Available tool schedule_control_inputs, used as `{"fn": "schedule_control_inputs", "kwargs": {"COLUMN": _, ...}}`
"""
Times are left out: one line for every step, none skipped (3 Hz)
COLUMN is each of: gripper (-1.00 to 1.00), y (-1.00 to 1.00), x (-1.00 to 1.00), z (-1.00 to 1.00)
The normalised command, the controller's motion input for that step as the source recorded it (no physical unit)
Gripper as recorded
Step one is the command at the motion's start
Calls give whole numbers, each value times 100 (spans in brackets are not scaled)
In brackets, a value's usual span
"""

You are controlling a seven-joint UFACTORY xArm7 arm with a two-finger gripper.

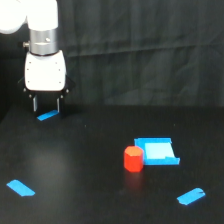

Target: Pick up the red object from the table

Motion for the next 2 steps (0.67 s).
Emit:
{"fn": "schedule_control_inputs", "kwargs": {"gripper": 100, "y": -24, "x": 53, "z": -5}}
{"fn": "schedule_control_inputs", "kwargs": {"gripper": 100, "y": -25, "x": 53, "z": -5}}
